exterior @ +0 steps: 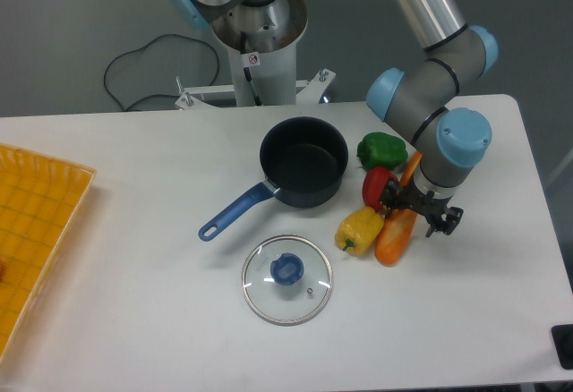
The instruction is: Pick up the long bread
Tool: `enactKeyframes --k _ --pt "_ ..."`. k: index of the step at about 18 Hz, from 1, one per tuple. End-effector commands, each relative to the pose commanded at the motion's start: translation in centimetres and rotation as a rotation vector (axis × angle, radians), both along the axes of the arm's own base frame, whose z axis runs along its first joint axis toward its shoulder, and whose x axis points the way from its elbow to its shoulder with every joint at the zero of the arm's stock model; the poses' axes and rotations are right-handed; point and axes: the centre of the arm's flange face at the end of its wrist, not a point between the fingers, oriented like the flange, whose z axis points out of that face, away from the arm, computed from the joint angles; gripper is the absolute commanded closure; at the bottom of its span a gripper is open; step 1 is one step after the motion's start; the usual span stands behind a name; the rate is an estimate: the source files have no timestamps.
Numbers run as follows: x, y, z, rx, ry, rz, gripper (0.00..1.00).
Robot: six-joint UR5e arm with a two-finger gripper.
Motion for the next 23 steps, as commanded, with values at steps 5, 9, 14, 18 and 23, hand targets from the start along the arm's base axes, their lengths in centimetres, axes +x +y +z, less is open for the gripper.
enactKeyframes --k 5,9,14,18,23 --pt "-0.1 0.0 -0.2 0.0 -0.001 -0.003 0.39" --pt "-0.2 0.1 0.1 0.002 0.005 -0.005 0.64" --pt "-0.2 0.1 0.3 0.003 0.008 -0.005 0.84" --pt "-0.3 0.1 1.3 0.01 0.022 -0.008 0.86" --pt "-0.2 0.2 5.0 0.025 0.071 -0.008 0.91"
